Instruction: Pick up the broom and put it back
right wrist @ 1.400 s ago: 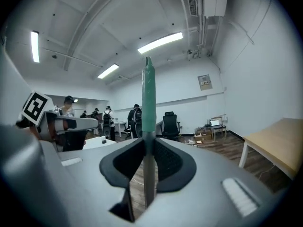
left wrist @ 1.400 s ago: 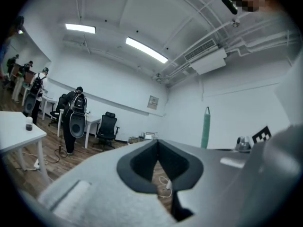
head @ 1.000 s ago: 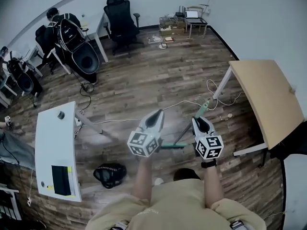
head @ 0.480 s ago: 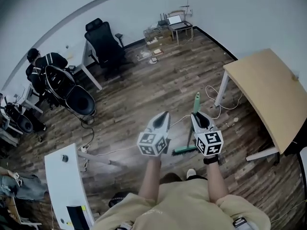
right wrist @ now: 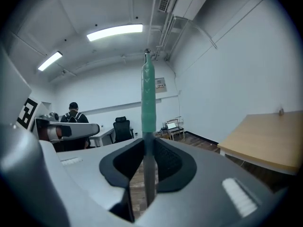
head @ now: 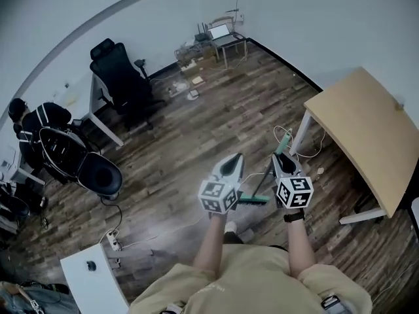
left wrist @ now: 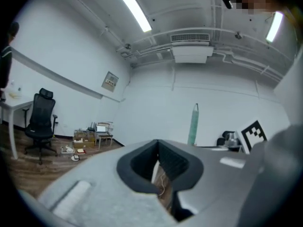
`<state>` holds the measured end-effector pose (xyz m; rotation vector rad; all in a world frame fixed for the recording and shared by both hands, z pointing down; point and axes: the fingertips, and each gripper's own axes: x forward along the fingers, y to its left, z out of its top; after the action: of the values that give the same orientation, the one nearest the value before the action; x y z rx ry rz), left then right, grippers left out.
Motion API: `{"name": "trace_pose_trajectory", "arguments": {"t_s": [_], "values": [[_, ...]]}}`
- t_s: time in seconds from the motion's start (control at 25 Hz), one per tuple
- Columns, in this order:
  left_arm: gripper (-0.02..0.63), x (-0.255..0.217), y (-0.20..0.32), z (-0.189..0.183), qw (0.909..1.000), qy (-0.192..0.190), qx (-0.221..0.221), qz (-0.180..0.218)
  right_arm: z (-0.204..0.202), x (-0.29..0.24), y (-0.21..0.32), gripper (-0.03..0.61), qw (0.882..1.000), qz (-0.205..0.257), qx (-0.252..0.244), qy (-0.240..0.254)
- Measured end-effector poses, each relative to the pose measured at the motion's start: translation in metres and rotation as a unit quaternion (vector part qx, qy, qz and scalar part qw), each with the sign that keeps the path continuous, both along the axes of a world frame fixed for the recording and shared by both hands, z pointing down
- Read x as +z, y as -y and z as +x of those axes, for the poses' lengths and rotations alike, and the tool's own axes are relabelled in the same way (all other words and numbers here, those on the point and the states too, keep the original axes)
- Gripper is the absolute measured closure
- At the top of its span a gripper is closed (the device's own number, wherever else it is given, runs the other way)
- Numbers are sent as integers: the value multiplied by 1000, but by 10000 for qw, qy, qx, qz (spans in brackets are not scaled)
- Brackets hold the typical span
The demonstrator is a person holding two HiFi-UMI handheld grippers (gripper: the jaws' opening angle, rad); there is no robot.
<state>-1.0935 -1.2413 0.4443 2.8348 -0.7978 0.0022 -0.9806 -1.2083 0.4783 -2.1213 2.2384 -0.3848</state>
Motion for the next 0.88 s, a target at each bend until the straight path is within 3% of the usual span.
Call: {"name": "trace_pose_trajectory", "arguments": {"t_s": [0.12, 0.24, 0.36, 0.72, 0.88], "values": [[611, -5, 60, -9, 9997, 39, 249, -19, -3, -6, 41, 502, 9994, 1, 358, -36], [611, -2, 114, -27, 9986, 18, 440, -292, -13, -7, 64, 502, 9967, -148, 795, -104], [611, 12, 155, -21, 9962, -100, 583, -637, -10, 5, 86, 502, 9940, -362, 1023, -151], [611, 26, 215, 136, 9883, 106, 1415, -558, 94, 21, 155, 502, 9871, -378, 1558, -50], [611, -28, 233, 213, 9864, -106, 1621, 258, 171, -23, 182, 503, 9844, 186, 1740, -181]]}}
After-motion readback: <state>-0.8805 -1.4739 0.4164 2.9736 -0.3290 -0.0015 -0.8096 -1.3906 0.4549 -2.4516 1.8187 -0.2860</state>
